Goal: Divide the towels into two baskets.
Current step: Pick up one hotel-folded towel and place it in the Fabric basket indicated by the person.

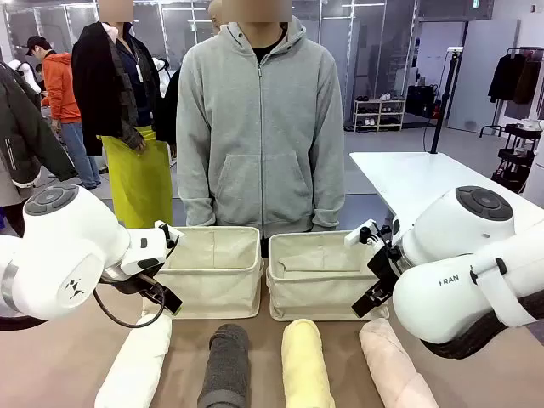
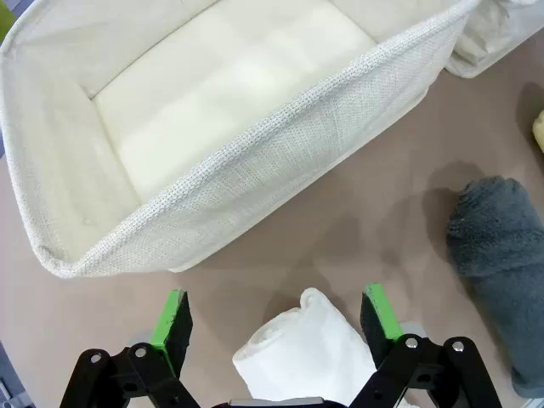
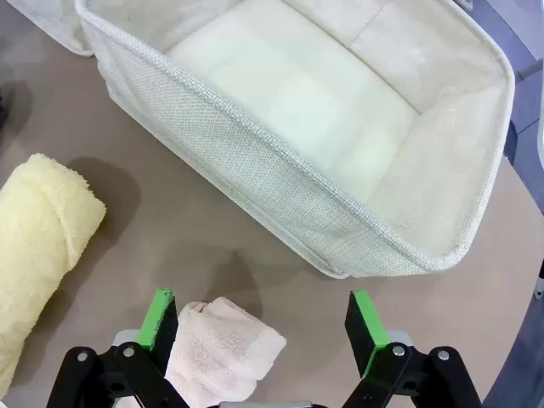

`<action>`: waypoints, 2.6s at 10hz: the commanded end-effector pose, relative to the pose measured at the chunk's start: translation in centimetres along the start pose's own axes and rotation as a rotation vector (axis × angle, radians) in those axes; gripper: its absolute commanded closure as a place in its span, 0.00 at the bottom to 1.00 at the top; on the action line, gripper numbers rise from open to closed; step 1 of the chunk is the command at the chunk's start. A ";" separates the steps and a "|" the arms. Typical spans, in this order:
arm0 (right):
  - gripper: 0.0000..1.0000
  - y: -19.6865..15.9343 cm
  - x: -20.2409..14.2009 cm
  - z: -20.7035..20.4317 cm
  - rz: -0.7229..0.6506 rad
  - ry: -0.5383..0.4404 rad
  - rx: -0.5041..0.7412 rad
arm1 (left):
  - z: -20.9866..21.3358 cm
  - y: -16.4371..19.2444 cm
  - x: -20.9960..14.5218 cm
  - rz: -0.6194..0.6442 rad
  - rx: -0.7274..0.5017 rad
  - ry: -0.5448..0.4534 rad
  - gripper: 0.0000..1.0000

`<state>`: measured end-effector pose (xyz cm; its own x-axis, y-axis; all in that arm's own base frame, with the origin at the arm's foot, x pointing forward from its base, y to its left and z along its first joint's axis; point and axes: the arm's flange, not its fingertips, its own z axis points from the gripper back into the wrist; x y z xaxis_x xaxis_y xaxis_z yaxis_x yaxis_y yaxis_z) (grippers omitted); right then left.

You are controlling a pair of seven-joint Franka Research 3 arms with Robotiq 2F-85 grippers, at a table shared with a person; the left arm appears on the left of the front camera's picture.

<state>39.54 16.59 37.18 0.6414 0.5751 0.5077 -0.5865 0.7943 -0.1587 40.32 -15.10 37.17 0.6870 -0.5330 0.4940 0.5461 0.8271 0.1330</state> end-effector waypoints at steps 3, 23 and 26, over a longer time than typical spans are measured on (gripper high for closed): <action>0.00 0.0 0.0 0.0 0.000 0.000 0.000 | 0.0 0.0 0.0 0.000 0.000 0.000 0.00; 0.00 -12.6 -4.0 8.8 -0.517 -0.115 0.908 | 8.5 13.5 -4.6 0.461 -0.957 -0.125 0.00; 0.00 -19.4 -14.7 12.9 -0.786 -0.298 0.972 | 11.9 20.5 -14.7 0.719 -0.995 -0.333 0.00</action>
<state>36.54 -6.83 44.49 0.9281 -0.0482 0.3691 -0.3263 0.3716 0.8692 36.74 9.18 43.23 0.9221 0.0670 0.3811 0.3325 0.3661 -0.8691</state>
